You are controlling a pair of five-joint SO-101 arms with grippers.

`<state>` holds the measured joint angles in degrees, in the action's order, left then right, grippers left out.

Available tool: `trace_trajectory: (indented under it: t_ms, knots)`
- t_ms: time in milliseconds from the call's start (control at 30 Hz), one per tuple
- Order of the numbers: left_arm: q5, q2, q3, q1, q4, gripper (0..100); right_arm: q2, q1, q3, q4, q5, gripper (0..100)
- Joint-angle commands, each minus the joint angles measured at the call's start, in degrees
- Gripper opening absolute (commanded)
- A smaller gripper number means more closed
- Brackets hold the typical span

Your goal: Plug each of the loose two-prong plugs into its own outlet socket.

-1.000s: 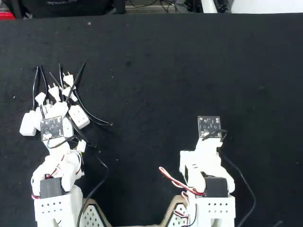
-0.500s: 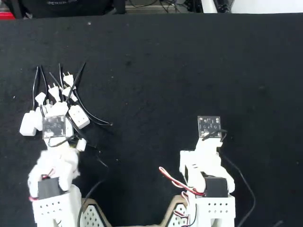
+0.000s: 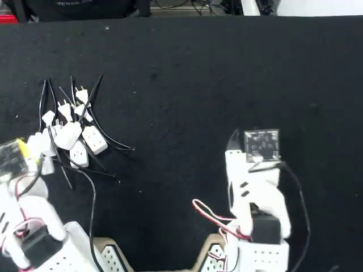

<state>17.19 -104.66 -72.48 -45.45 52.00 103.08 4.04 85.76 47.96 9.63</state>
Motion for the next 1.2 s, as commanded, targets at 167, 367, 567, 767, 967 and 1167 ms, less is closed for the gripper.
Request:
trace_trajectory:
  t_ms: [167,367,567,767,967,1167]
  knots:
    - [-5.9,12.0,11.1,2.3,-0.9,28,0.6,-4.7,-37.5,9.3,0.6,14.8]
    - [-4.9,41.2,19.9,8.8,-0.9,32,-18.9,-13.1,-46.3,10.8,0.7,14.9]
    - [-13.5,67.0,31.1,13.8,-0.8,32,-38.6,-19.9,-44.2,8.6,0.7,14.7]
    - [-3.1,84.6,42.2,17.8,-0.9,32,-48.5,-22.2,-34.8,4.2,0.4,14.6]
    - [14.4,95.0,49.0,21.4,5.0,32,-49.2,-23.9,-20.3,-9.9,0.2,14.5]
    - [21.5,101.6,57.8,23.2,15.7,32,-49.2,-27.1,-13.5,-16.3,0.2,14.5]
